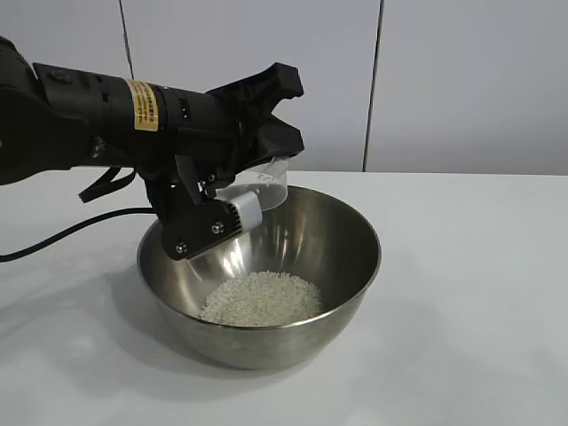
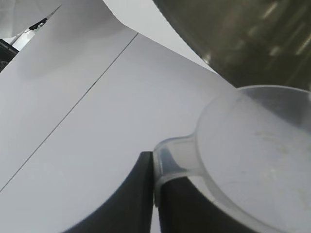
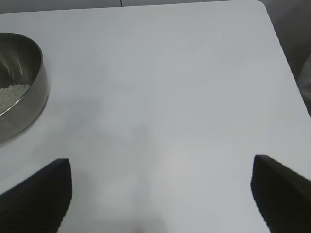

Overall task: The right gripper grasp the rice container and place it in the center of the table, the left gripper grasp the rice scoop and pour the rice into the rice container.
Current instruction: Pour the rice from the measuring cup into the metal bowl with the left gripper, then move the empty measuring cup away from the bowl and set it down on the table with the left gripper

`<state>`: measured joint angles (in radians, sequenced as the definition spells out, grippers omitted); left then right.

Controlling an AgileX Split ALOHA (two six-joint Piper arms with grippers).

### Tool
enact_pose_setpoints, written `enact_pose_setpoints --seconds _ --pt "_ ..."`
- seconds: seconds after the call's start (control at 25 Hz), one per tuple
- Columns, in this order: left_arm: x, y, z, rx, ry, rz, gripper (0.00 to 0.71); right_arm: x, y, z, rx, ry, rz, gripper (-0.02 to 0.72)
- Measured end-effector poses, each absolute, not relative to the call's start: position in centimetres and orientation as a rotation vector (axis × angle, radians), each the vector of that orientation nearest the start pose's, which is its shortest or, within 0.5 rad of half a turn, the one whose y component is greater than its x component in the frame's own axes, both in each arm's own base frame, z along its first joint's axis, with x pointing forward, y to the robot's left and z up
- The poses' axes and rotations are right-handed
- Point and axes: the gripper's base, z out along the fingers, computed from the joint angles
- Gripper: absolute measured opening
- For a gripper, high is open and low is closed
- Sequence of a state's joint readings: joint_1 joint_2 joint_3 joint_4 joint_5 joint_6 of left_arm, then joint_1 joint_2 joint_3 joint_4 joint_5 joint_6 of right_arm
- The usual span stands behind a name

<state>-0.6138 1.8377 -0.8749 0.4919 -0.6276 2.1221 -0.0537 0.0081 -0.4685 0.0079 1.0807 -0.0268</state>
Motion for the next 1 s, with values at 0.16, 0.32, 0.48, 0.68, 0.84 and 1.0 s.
enact_pose_setpoints --seconds 0.16,0.32,0.48,0.68,0.84,1.0 --pt "29.0 -23.5 18.0 1.992 -0.191 1.021 0.011 -0.1 0.1 26.7 0.028 2.104 -0.039 0.694" --pt "29.0 -23.6 18.1 1.975 -0.123 0.98 0.011 -0.1 0.1 26.7 0.028 2.104 -0.039 0.694" --pt "28.9 -23.9 18.9 1.842 0.059 0.854 0.011 -0.1 0.1 26.7 0.028 2.104 -0.039 0.694" --pt "28.0 -23.9 19.7 1.577 0.38 0.51 0.011 -0.1 0.1 26.7 0.028 2.104 -0.039 0.694" --pt "26.6 -24.0 19.8 1.285 0.758 0.14 0.011 -0.1 0.1 26.7 0.028 2.104 -0.039 0.694" --pt "25.4 -24.2 21.5 0.937 1.042 -0.153 0.011 -0.1 0.1 26.7 0.028 2.103 -0.039 0.694"
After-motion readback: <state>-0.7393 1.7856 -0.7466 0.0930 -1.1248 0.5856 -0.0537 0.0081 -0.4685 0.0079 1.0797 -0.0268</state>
